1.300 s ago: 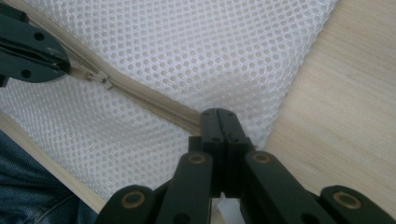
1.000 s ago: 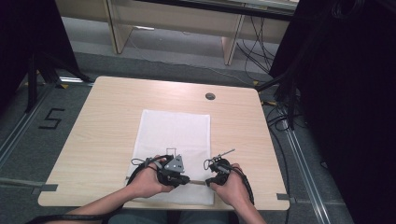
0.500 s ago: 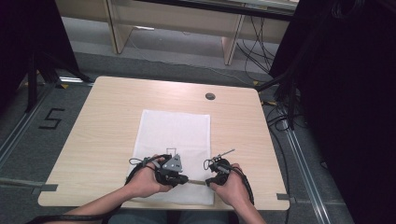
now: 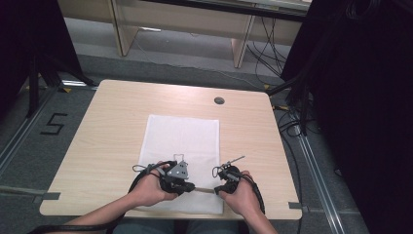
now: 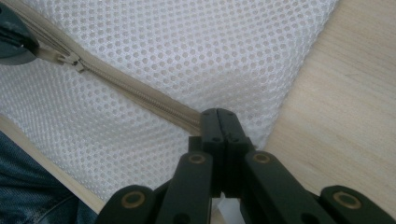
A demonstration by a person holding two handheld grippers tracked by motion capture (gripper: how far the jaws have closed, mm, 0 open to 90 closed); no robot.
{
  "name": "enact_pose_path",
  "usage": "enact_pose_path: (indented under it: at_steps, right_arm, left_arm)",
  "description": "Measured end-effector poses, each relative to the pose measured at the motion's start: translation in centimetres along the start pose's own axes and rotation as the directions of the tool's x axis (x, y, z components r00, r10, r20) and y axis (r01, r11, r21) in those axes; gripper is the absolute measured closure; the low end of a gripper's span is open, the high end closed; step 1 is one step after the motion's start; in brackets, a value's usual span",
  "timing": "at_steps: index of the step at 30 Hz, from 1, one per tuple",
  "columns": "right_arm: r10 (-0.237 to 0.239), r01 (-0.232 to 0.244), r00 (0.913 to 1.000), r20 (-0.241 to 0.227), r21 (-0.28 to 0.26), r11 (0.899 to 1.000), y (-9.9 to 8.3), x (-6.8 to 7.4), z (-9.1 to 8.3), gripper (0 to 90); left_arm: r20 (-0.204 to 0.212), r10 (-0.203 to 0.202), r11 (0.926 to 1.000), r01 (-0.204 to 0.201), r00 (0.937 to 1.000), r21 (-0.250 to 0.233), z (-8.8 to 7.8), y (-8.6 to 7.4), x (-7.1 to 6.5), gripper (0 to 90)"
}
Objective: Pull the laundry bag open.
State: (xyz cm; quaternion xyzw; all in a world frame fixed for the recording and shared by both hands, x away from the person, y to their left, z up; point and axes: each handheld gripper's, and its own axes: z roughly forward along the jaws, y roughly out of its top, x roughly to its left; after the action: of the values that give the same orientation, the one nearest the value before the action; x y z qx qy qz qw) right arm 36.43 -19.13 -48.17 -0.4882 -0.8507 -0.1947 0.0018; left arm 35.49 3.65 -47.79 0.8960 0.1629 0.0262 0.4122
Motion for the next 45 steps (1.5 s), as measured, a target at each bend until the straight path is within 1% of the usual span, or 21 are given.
enact_pose_path:
  at_steps: [2, 3, 4, 6, 15, 18, 19, 22, 23, 24, 30, 38, 39, 40, 41, 42, 45]
  right_arm:
    - [-0.002, 0.002, 1.0, -0.001, 0.001, 1.0, 0.0, 0.0, -0.01, 90.0]
    - [-0.004, 0.004, 1.0, -0.002, 0.001, 1.0, -0.01, 0.0, -0.01, 90.0]
    - [-0.004, 0.004, 1.0, -0.002, 0.001, 1.0, -0.01, 0.0, -0.01, 90.0]
    - [-0.004, 0.004, 1.0, -0.003, 0.003, 1.0, 0.01, 0.0, -0.02, 90.0]
    - [-0.004, 0.004, 1.0, -0.002, 0.001, 1.0, 0.0, 0.0, -0.02, 90.0]
    - [-0.003, 0.003, 1.0, -0.002, -0.001, 1.0, 0.0, -0.02, 0.01, 90.0]
    - [-0.001, 0.001, 1.0, -0.001, 0.0, 1.0, 0.0, 0.0, 0.01, 90.0]
    - [-0.003, 0.003, 1.0, -0.001, -0.001, 1.0, 0.0, -0.02, 0.01, 90.0]
    - [-0.001, 0.001, 1.0, -0.001, -0.001, 1.0, 0.0, 0.0, 0.01, 90.0]
    - [-0.003, 0.003, 1.0, -0.002, -0.002, 1.0, -0.01, -0.02, 0.01, 90.0]
    - [-0.002, 0.002, 1.0, -0.002, 0.002, 1.0, 0.0, 0.0, -0.02, 90.0]
    - [0.002, -0.002, 1.0, 0.001, 0.0, 1.0, 0.0, 0.03, -0.01, 90.0]
    - [-0.002, 0.002, 1.0, -0.003, -0.001, 1.0, 0.0, -0.02, 0.01, 90.0]
    - [-0.003, 0.003, 1.0, -0.001, -0.001, 1.0, -0.01, -0.02, 0.02, 90.0]
    - [-0.003, 0.003, 1.0, -0.001, -0.001, 1.0, -0.01, -0.02, 0.02, 90.0]
    - [0.004, -0.004, 1.0, 0.004, 0.005, 1.0, 0.02, 0.02, 0.06, 90.0]
    - [0.004, -0.004, 1.0, 0.004, 0.006, 1.0, 0.02, 0.02, 0.06, 90.0]
  left_arm:
    - [0.001, -0.004, 1.0, 0.004, 1.0, -0.003, -0.07, -0.03, 0.04, 87.4]
    - [-0.001, 0.007, 1.0, -0.007, 1.0, 0.001, -0.19, -0.07, 0.12, 87.4]
    - [-0.001, 0.007, 1.0, -0.007, 1.0, 0.001, -0.19, -0.07, 0.12, 87.4]
    - [-0.002, -0.004, 1.0, 0.004, 1.0, -0.001, -0.28, -0.16, 0.09, 87.5]
    - [-0.001, 0.002, 1.0, -0.002, 1.0, -0.002, -0.45, -0.13, 0.15, 87.4]
    - [-0.002, -0.001, 1.0, 0.001, 1.0, -0.003, -0.48, -0.12, 0.12, 87.4]
    - [0.0, 0.02, 0.9998, -0.02, 0.9998, -0.003, -0.49, -0.09, 0.2, 87.4]
    - [0.001, 0.018, 0.9998, -0.018, 0.9998, -0.004, -0.49, -0.16, 0.16, 87.4]
    - [0.002, -0.002, 1.0, 0.002, 1.0, -0.006, -0.49, -0.25, 0.09, 87.4]
    - [-0.004, -0.001, 1.0, 0.001, 1.0, -0.001, -0.62, -0.25, 0.1, 87.5]
    - [-0.004, -0.003, 1.0, 0.003, 1.0, -0.004, -0.83, -0.39, 0.18, 87.4]
    - [-0.004, 0.006, 1.0, -0.006, 1.0, -0.001, -0.87, -0.38, 0.16, 87.4]
    - [-0.001, 0.019, 0.9998, -0.019, 0.9998, -0.005, -0.87, -0.35, 0.22, 87.4]
    - [-0.001, 0.005, 1.0, -0.005, 1.0, -0.004, -0.86, -0.38, 0.14, 87.4]
    - [-0.001, 0.016, 0.9999, -0.016, 0.9999, -0.005, -0.87, -0.35, 0.19, 87.4]
    - [-0.001, 0.006, 1.0, -0.006, 1.0, -0.004, -0.87, -0.38, 0.13, 87.4]
    - [-0.002, 0.002, 1.0, -0.002, 1.0, -0.005, -0.86, -0.39, 0.1, 87.4]
